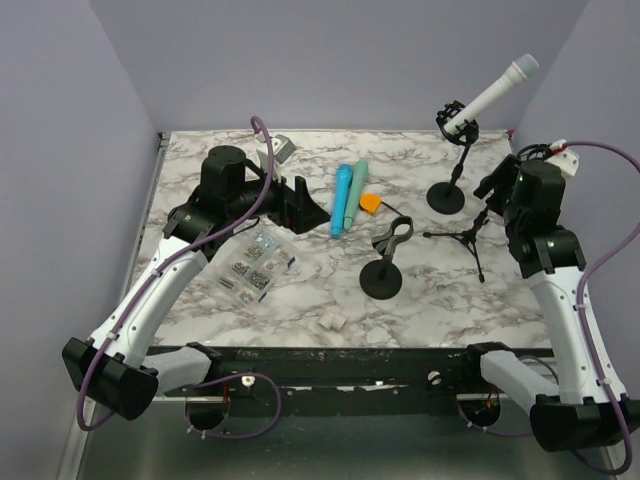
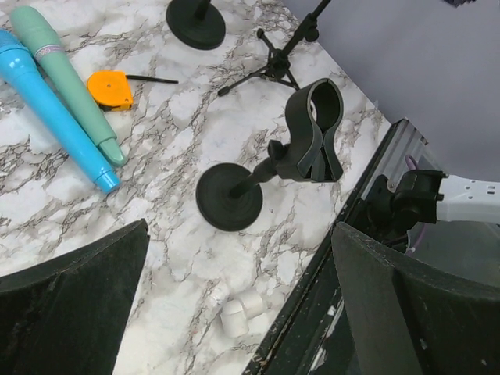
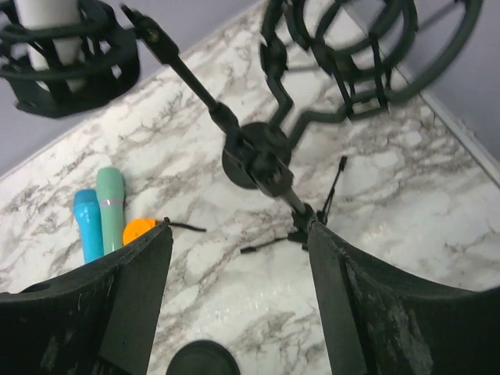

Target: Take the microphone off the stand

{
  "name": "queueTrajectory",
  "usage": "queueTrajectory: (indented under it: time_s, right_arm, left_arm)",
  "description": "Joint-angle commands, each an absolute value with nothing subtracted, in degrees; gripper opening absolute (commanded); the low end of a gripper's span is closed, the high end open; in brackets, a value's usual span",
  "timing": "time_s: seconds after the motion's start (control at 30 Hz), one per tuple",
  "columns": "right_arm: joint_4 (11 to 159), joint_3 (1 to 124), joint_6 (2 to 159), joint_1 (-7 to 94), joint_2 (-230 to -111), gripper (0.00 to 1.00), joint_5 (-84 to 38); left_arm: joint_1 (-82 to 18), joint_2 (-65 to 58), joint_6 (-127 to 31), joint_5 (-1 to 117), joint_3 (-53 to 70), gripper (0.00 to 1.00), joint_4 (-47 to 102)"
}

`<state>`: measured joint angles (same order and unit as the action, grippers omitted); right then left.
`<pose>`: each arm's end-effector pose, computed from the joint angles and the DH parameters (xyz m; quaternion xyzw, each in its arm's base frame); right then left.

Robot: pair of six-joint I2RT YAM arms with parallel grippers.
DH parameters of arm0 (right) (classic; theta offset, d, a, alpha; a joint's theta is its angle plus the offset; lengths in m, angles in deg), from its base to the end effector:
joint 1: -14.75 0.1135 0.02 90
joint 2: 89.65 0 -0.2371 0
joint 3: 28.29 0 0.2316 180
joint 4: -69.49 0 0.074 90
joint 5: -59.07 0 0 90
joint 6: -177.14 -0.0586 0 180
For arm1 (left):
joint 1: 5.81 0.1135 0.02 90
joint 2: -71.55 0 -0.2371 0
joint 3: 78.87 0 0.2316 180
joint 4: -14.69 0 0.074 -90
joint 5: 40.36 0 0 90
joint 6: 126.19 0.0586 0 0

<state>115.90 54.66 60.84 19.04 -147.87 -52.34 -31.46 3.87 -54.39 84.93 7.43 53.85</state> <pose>0.2259 -0.0045 0.3644 0.2576 0.7782 -0.0027 0.5727 0.2229 -0.1446 0.3640 0.2232 0.7703 -0.4338 0.4106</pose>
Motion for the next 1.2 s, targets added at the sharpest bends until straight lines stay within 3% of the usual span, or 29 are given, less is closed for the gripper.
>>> queueTrajectory:
  time_s: [0.0,0.17,0.37,0.73,0.93,1.07,1.17]
  right_arm:
    - [118.79,46.10,55.55,18.97,-142.60,0.70,-52.81]
    - [110.76,34.11,48.53,16.03,-139.07,0.65,-44.15]
    - [102.95,26.78,46.63,2.56,-143.97,0.44,-29.23]
    - [96.28,25.15,47.68,1.81,-145.83,0.53,-24.95]
    - [92.76,24.72,44.76,1.83,-149.40,0.49,-25.51]
    - [91.97,25.74,46.49,1.80,-151.25,0.40,-26.11]
    - [93.44,26.62,47.32,1.89,-151.46,0.27,-28.25]
  left_arm:
    - [-32.00,4.00,-53.51,84.03,7.76,0.99,54.39]
    - [-32.00,4.04,-53.59,84.30,7.81,0.99,54.33]
    - [-32.43,3.78,-53.16,83.79,7.85,0.99,54.79]
    - [-32.61,3.92,-53.15,83.93,7.95,0.99,54.71]
    - [-32.61,3.78,-53.07,83.93,7.90,0.99,54.72]
    - [-32.69,3.74,-53.07,83.83,7.81,0.99,54.74]
    - [-32.70,3.76,-53.07,83.91,7.95,0.99,54.82]
